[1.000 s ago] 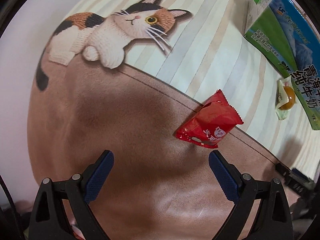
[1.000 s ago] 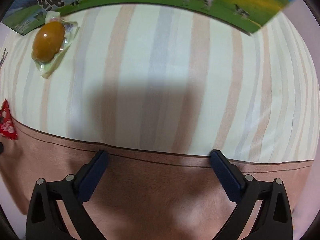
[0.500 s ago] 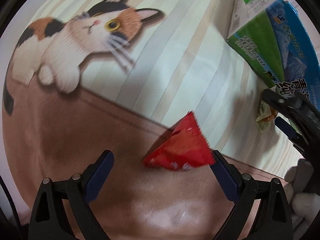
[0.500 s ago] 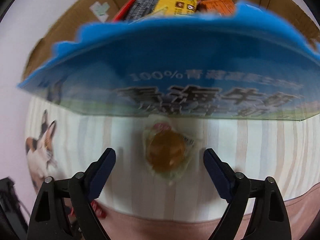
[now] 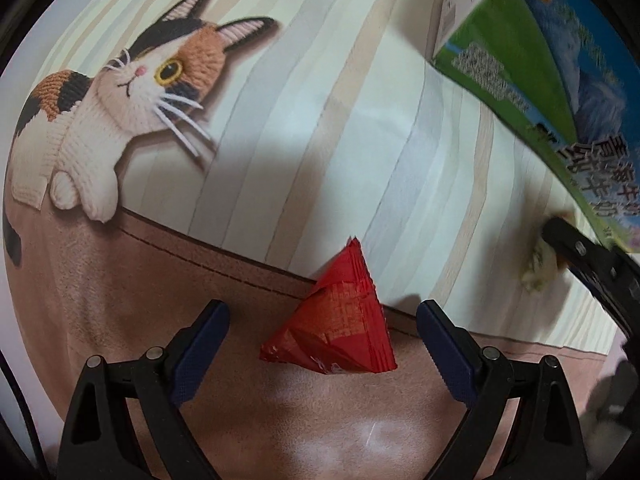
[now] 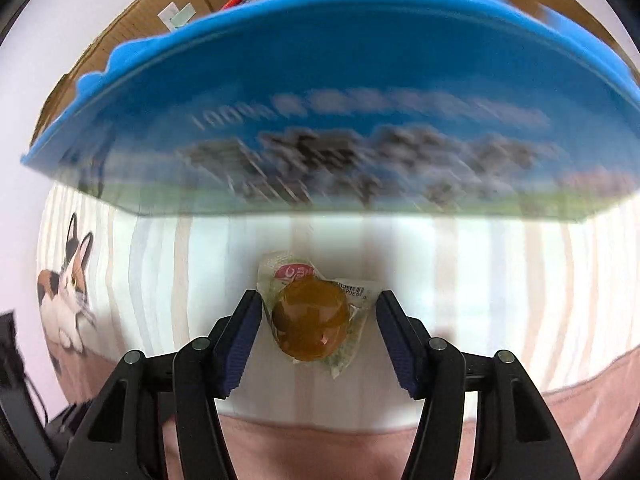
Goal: Organize snacks
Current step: 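Grasp the red triangular packet with left tool while right tool grasps egg-yolk packet, then carry the red packet and egg packet into the box and open both tools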
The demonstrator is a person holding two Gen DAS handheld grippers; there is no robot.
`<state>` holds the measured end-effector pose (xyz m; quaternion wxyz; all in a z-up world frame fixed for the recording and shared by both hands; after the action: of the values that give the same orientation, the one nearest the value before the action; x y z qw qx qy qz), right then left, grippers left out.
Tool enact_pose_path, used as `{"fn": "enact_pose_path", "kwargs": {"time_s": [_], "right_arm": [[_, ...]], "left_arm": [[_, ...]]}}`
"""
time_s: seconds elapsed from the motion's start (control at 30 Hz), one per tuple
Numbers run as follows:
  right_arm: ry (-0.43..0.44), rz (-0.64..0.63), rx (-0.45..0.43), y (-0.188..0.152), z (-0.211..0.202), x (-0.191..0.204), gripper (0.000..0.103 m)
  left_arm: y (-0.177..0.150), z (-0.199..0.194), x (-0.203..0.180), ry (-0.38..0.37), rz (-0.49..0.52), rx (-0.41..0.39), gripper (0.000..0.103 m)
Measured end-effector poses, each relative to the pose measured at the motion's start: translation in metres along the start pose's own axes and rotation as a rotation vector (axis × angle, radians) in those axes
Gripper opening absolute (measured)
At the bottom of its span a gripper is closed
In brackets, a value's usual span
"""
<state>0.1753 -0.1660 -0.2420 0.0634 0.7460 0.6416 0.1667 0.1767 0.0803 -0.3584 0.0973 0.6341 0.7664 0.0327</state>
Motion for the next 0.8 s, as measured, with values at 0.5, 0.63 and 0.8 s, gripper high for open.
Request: {"fn": "enact_pose_path", "kwargs": {"time_s": [0.5, 0.63, 0.8], "right_arm": [[0.027, 0.048, 0.025, -0.044, -0.032, -0.05, 0.053], [0.062, 0.047, 0.002, -0.024, -0.052, -0.048, 0.052], [0.12, 0.045, -0.048, -0.002, -0.085, -0.043, 0.052]], "left_arm": [[-0.002, -0.009, -0.044, -0.009, 0.034, -0.014, 0.036], [-0.004, -0.034, -0.06, -0.053, 0.041, -0.007, 0.035], [0.003, -0.08, -0.106, -0.139, 0.088, -0.047, 0.035]]}}
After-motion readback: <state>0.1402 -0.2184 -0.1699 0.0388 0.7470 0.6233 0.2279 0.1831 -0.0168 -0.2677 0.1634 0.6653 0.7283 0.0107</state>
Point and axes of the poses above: each gripper's, at about its wrist camera, not at the fingertips, and z roughly the way its jaws point, x to its left, y to its top, the point moved 8 cm from there along z, roughly the way its jaws point, and after that the axes turned 7 degrees about -x, right-handed, at the moved point
